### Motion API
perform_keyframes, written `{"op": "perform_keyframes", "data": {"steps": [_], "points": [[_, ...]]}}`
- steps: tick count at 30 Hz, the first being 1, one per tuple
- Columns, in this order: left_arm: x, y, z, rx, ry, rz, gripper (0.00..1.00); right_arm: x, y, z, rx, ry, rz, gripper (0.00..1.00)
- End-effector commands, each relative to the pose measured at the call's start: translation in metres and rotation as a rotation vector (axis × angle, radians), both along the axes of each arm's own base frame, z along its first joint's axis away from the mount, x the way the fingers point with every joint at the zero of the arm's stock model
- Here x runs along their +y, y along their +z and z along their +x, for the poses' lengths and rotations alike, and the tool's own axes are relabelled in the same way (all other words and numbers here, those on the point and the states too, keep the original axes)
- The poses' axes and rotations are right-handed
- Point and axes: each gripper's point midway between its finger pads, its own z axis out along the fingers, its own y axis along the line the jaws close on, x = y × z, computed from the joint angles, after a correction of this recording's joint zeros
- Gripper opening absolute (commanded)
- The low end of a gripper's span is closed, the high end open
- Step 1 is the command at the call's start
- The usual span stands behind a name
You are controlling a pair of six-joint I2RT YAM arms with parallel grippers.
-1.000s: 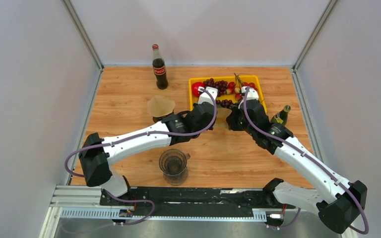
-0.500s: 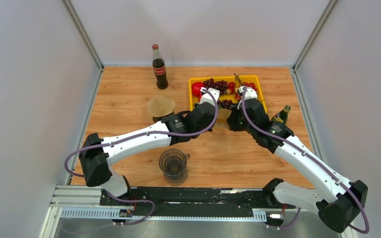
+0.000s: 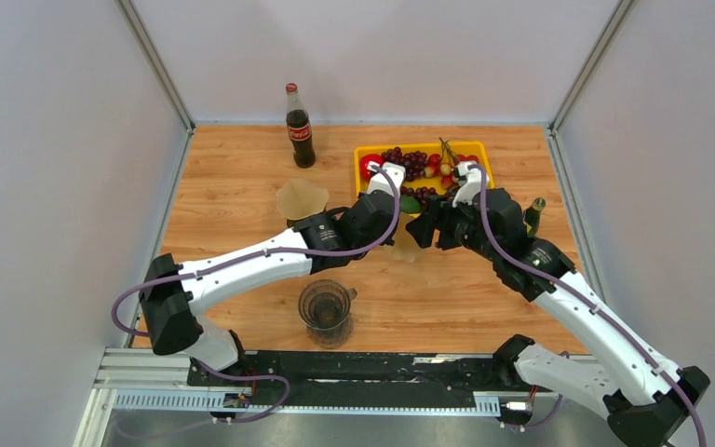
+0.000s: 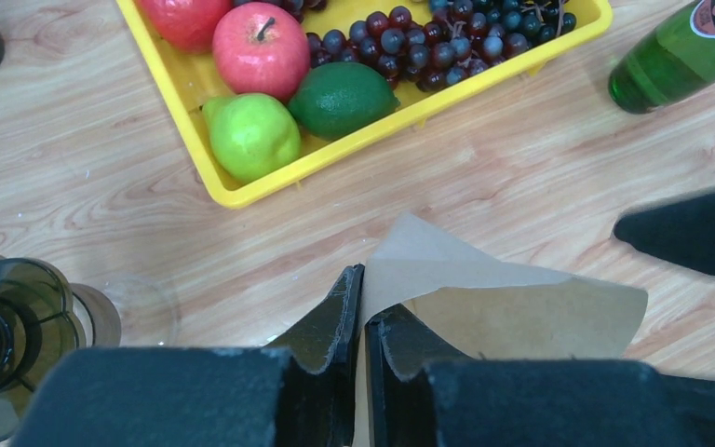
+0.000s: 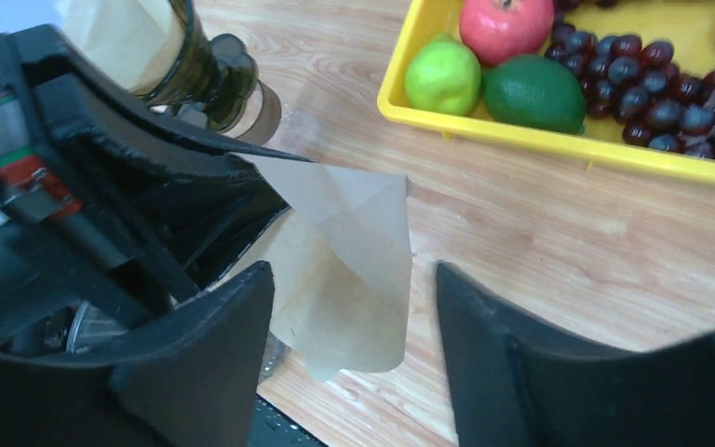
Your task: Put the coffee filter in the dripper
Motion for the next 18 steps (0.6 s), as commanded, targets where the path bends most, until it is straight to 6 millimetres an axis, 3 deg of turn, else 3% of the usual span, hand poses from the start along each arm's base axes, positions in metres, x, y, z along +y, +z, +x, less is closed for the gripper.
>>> {"op": "perform_keyframes", "data": {"steps": [1,3,4,11,18], "points": [[0.003,0.023,0.001,-0.034,0.020,-0.070,0.12,-0.003,0.037,-0.003,-0.117,0.001,0.091,0.77],[0.004,0.024,0.002,-0.036,0.027,-0.068,0.12,-0.014,0.040,0.000,-0.146,-0.062,0.093,0.96],[0.005,0.024,0.003,-0.038,0.028,-0.069,0.12,-0.020,0.042,0.001,-0.156,-0.095,0.098,0.99],[0.008,0.026,0.005,-0.034,0.043,-0.062,0.11,-0.056,0.040,0.008,-0.196,-0.294,0.092,1.00],[0.017,0.026,0.013,0.026,0.043,-0.103,0.09,-0.088,0.020,0.018,-0.193,-0.478,0.031,1.00]]}}
